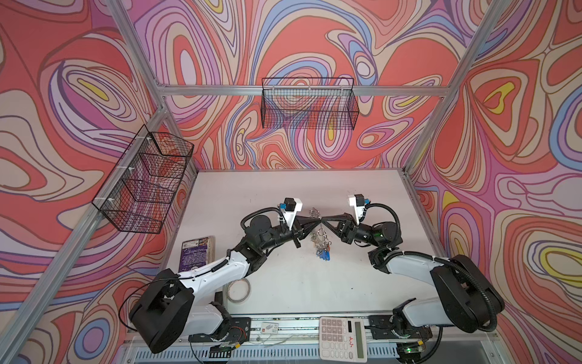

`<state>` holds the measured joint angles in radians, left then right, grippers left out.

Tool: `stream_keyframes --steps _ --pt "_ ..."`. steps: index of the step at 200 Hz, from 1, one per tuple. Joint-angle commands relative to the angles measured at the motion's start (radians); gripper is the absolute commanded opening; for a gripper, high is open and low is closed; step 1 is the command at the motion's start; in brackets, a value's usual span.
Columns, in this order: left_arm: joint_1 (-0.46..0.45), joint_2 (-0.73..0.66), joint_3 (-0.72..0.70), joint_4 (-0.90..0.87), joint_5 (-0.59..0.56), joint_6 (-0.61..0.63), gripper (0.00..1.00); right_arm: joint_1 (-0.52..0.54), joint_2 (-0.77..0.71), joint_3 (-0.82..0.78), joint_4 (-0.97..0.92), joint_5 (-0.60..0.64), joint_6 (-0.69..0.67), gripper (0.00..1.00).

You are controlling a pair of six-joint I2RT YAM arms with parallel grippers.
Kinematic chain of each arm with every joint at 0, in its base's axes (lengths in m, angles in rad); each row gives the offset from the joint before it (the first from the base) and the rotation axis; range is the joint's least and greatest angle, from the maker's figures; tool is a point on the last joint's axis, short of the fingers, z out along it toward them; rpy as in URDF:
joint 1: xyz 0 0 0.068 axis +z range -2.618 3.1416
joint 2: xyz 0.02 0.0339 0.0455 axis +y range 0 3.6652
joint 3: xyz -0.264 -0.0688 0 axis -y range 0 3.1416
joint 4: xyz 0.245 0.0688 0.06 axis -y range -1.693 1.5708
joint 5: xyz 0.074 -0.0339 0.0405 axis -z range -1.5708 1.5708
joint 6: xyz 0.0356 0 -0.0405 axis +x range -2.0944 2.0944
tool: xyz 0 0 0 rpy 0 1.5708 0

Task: Attach keys to a key ring
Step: Pass the keyring.

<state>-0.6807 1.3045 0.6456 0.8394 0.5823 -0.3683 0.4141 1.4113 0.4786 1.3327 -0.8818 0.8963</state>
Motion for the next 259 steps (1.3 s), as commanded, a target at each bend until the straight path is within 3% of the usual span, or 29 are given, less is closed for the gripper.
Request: stream_keyframes --steps 1,23,51,139,182,222,259 --pt "0.016 -0.006 0.023 -0.003 0.010 0.010 0.00 0.014 -0.025 -0.006 -0.001 0.017 -0.035 0.00" --pt "0.024 -0.026 0.013 -0.078 0.015 0.040 0.01 0.014 -0.079 -0.006 -0.170 0.056 -0.161 0.00" --pt "0.032 -0.052 0.002 -0.157 0.029 0.075 0.09 0.014 -0.152 -0.004 -0.356 0.101 -0.307 0.00" --pt "0.064 -0.115 0.056 -0.450 0.063 0.207 0.24 0.044 -0.212 -0.002 -0.506 0.124 -0.445 0.00" --pt "0.072 -0.202 0.148 -0.780 0.115 0.549 0.32 0.086 -0.279 0.031 -0.741 0.180 -0.608 0.00" --pt "0.073 -0.148 0.329 -1.258 0.173 1.034 0.34 0.143 -0.291 0.092 -0.933 0.259 -0.754 0.00" --pt "0.073 -0.065 0.441 -1.422 0.146 1.237 0.34 0.188 -0.287 0.138 -1.041 0.300 -0.824 0.00"
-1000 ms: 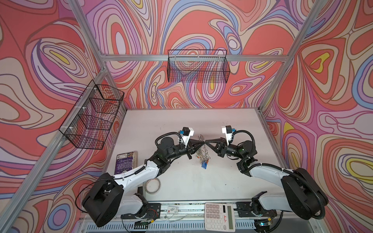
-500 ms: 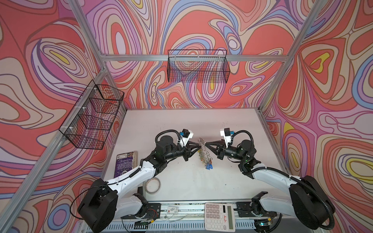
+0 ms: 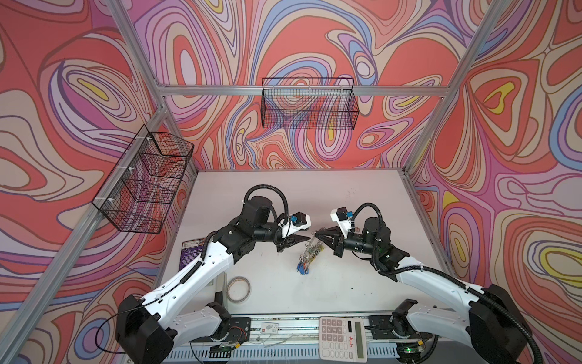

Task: Attach keys to a key ring
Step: Pass the keyring.

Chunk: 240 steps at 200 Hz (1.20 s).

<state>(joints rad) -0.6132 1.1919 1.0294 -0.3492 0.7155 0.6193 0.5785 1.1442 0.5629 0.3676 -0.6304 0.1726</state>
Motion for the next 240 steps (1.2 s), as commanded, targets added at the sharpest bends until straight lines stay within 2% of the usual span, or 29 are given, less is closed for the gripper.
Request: stream_keyframes --steps 1,37,127,165,198,240 --pt "0.006 0.050 0.059 -0.235 0.011 0.252 0.34 0.025 -0.020 0.055 -0.077 0.049 -0.101 0.00" --pt "0.006 0.125 0.136 -0.304 -0.018 0.337 0.34 0.046 -0.028 0.063 -0.102 0.057 -0.114 0.00" --pt "0.006 0.231 0.196 -0.304 0.017 0.354 0.25 0.064 -0.029 0.059 -0.095 0.068 -0.116 0.00" --pt "0.026 0.222 0.149 -0.251 0.030 0.298 0.26 0.064 -0.042 0.019 -0.022 0.071 -0.084 0.00" --pt "0.104 0.177 0.044 -0.040 0.191 0.087 0.25 0.065 -0.049 -0.016 0.049 0.070 -0.061 0.00" --pt "0.104 0.170 -0.014 0.051 0.230 0.027 0.27 0.066 -0.054 -0.026 0.076 0.052 -0.050 0.00"
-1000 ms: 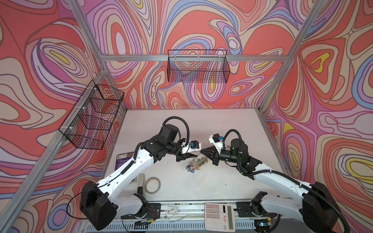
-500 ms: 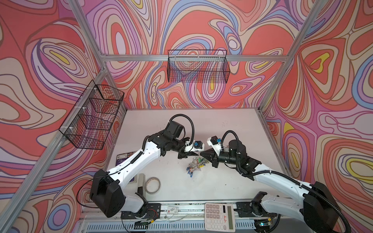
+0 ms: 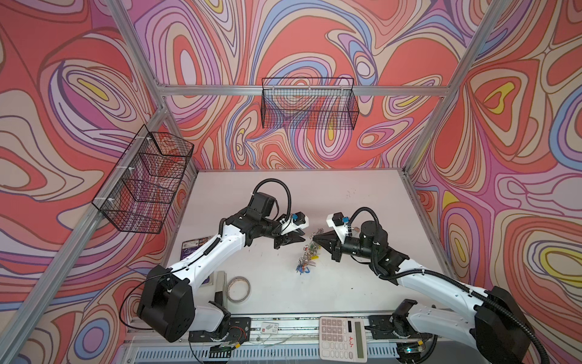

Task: Attach keys to a key ring
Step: Pass the keyring.

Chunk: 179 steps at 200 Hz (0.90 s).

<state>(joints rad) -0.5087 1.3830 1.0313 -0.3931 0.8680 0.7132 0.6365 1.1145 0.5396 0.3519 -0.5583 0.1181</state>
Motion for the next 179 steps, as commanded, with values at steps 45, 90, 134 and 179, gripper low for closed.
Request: stream_keyframes --steps 45,90,134,179 --pt "-0.001 -0.008 -0.019 0.174 0.113 -0.121 0.28 0.006 -0.026 -0.011 0.106 -0.031 0.011 0.00" --pt "-0.002 0.020 0.023 0.088 0.127 -0.078 0.27 0.007 -0.029 -0.015 0.111 -0.032 0.014 0.00" --pt "-0.010 0.045 0.045 0.016 0.131 -0.031 0.28 0.007 -0.021 -0.013 0.113 -0.032 0.012 0.00" --pt "-0.016 0.060 0.052 0.016 0.125 -0.031 0.27 0.007 -0.012 -0.010 0.119 -0.038 0.014 0.00"
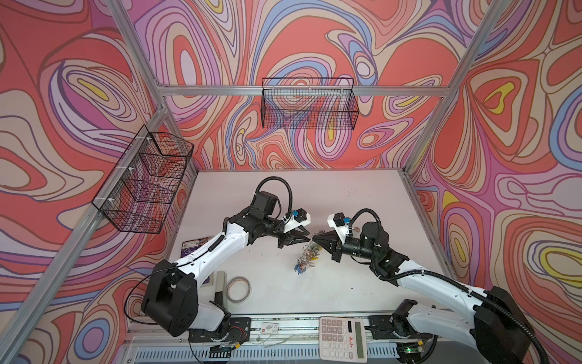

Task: Attach keys to a key ring
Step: Pass the keyring.

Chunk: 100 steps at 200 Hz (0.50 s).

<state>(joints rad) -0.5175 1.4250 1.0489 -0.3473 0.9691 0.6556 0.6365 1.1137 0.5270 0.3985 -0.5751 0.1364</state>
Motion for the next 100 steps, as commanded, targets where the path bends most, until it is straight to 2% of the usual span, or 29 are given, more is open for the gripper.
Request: stream_keyframes --steps 1,43,100 --pt "-0.007 0.019 0.034 -0.030 0.025 0.027 0.27 0.007 -0.011 0.002 0.072 -0.022 -0.004 0.00" --pt "-0.013 0.036 0.049 -0.038 0.014 0.030 0.21 0.007 -0.009 0.004 0.072 -0.024 -0.003 0.00" --pt "-0.018 0.060 0.086 -0.085 0.010 0.038 0.00 0.007 -0.005 0.003 0.069 -0.023 -0.010 0.00"
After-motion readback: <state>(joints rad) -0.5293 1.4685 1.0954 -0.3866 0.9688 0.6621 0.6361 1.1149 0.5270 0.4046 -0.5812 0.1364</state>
